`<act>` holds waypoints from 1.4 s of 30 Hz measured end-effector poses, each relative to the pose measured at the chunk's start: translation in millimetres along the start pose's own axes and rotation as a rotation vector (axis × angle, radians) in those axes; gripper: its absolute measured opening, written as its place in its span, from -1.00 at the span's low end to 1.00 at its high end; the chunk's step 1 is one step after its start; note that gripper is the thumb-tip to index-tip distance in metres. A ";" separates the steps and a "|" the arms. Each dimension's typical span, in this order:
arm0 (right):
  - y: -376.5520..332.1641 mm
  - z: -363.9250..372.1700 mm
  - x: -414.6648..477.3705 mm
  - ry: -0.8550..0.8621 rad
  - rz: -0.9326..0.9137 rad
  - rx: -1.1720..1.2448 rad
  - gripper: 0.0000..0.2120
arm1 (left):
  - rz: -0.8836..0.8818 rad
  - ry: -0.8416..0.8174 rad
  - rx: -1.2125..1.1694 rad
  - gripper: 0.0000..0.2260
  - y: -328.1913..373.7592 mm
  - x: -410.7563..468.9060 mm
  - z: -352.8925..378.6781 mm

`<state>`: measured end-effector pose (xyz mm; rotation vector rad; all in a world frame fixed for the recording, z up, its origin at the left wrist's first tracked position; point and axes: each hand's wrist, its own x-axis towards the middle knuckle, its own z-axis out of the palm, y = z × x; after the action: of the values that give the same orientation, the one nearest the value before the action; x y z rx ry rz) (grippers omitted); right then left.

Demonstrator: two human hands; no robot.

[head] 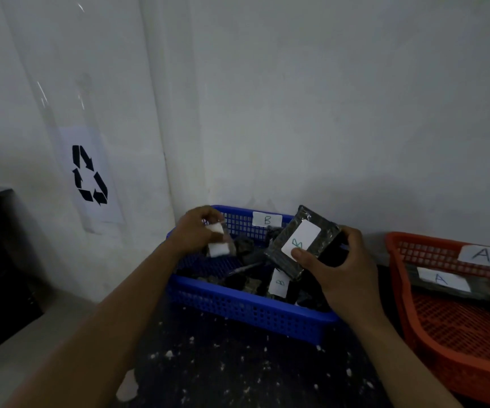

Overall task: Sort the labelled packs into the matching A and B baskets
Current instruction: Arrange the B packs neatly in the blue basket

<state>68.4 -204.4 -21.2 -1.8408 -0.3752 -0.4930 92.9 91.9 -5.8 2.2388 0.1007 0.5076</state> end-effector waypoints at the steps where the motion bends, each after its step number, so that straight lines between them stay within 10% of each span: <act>1: -0.6 -0.3 -0.1 -0.021 -0.006 -0.019 -0.49 | -0.003 0.064 -0.083 -0.73 4.3 0.0 -1.5; 9: -1.0 -3.3 1.0 -0.264 -0.020 -0.289 -0.38 | -0.002 0.067 -0.539 -0.76 56.9 -21.0 5.2; 23: -37.2 -119.5 -8.1 -0.261 0.064 0.309 -0.18 | 0.223 -0.244 -0.686 -0.78 189.7 -89.9 84.5; 32: 9.2 -273.9 -5.2 0.009 0.472 0.017 -0.80 | 0.507 -0.499 0.117 -0.72 200.3 -100.9 190.3; 42: 46.1 -226.8 41.6 -0.239 0.749 -0.178 -0.64 | 0.582 -0.477 0.390 -0.71 186.2 -102.4 208.8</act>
<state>93.1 -433.7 24.7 -2.0503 0.2190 0.2169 63.2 -204.1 -22.5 2.7054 -0.7760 0.2469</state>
